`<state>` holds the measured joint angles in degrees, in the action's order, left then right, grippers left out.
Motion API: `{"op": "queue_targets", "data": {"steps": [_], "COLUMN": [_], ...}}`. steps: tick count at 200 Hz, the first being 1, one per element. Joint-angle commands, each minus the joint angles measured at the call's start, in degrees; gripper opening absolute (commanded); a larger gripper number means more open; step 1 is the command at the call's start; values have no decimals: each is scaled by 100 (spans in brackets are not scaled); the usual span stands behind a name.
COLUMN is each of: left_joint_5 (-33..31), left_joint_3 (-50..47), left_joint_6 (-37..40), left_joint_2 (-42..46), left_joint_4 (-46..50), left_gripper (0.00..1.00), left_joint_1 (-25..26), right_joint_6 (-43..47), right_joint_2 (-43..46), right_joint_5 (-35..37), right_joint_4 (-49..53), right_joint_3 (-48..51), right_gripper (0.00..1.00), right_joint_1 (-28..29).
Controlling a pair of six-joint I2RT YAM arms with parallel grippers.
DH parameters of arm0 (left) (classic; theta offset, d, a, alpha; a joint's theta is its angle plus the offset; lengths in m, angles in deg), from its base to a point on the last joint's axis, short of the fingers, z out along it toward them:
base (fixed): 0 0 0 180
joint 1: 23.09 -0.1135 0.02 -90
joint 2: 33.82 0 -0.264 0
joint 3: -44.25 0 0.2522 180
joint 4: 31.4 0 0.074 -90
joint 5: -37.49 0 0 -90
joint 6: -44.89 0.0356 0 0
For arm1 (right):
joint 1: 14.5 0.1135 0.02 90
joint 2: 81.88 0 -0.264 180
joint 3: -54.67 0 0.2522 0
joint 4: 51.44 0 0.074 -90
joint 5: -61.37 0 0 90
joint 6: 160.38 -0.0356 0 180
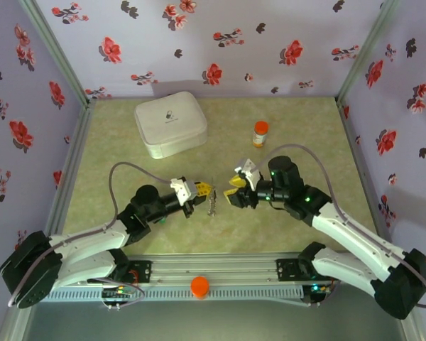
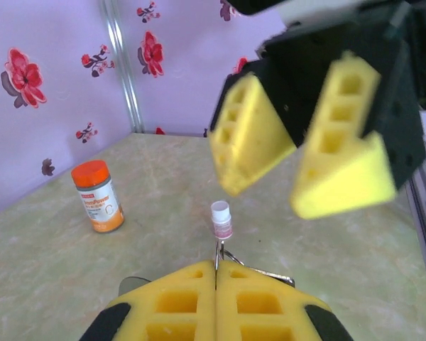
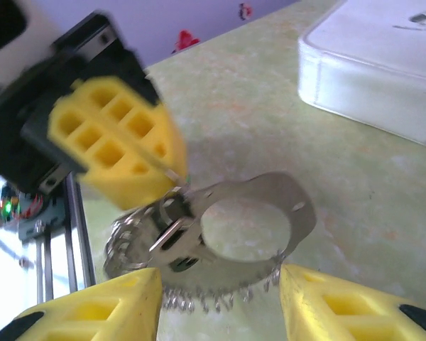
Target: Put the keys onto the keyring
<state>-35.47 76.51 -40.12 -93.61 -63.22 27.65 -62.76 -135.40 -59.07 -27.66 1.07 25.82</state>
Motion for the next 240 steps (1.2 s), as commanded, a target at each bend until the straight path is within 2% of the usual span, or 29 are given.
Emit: {"op": "queue_targets", "data": {"steps": [1, 63, 91, 150, 170, 191, 240], "left_joint_5": [156, 261, 308, 353, 367, 404, 721], "left_joint_3": [-21, -27, -22, 0, 14, 38, 237], "left_joint_6": [-185, -359, -400, -447, -447, -470, -649], "left_joint_2": [-28, -138, -129, -111, -112, -111, -169], "left_joint_4": [-912, -1039, -1047, -1024, -1025, -1107, -1512], "left_gripper": [0, 0, 0, 0, 0, 0, 0], "left_joint_1": [41, 41, 41, 40, 41, 41, 41], "right_joint_6": [902, 938, 969, 889, 922, 1062, 1363], "right_joint_2": [49, -166, -224, -324, -338, -343, -612], "right_joint_5": [-180, 131, 434, 268, 235, 316, 142], "right_joint_4": [-391, -780, -928, -1212, -1179, -979, -219], "right_joint_3": [121, 274, 296, 303, 302, 274, 62], "right_gripper": [46, 39, 31, 28, 11, 0, 0], "right_joint_1": [183, 497, 523, 544, 540, 547, 609]}}
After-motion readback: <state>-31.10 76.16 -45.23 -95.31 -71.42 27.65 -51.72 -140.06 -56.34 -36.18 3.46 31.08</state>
